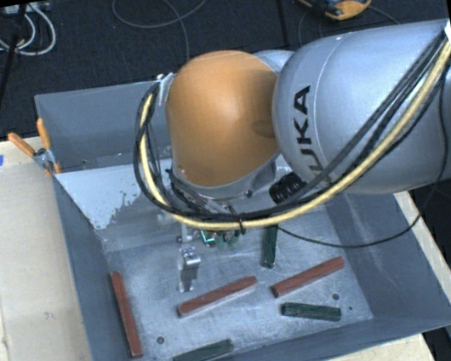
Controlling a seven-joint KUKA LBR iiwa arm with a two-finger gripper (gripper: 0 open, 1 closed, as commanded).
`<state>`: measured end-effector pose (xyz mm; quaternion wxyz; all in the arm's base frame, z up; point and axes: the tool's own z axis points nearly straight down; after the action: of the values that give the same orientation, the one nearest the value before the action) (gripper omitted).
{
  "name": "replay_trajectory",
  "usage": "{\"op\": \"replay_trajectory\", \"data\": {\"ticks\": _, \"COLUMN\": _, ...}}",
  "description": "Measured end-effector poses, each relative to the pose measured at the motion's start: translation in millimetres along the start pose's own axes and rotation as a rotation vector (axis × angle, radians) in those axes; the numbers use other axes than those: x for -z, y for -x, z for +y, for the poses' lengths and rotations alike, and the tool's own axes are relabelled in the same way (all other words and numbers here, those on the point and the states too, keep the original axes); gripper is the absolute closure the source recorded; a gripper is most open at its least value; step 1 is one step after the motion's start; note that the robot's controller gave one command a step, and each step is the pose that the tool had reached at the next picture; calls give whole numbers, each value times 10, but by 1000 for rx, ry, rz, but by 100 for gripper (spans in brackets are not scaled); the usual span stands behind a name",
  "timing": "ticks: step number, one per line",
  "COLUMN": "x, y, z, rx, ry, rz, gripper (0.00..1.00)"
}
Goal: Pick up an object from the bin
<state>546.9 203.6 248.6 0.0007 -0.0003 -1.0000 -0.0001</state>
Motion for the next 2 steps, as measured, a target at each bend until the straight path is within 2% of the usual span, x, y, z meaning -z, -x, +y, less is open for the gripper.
{"op": "replay_trajectory", "data": {"ticks": 1, "x": -511, "y": -215, "z": -147, "rx": 47, "ry": 1, "rz": -5, "gripper": 0}}
{"op": "replay_trajectory", "data": {"ticks": 2, "x": -1111, "y": -316, "z": -284, "rx": 78, "ry": 0, "rz": -2, "gripper": 0}}
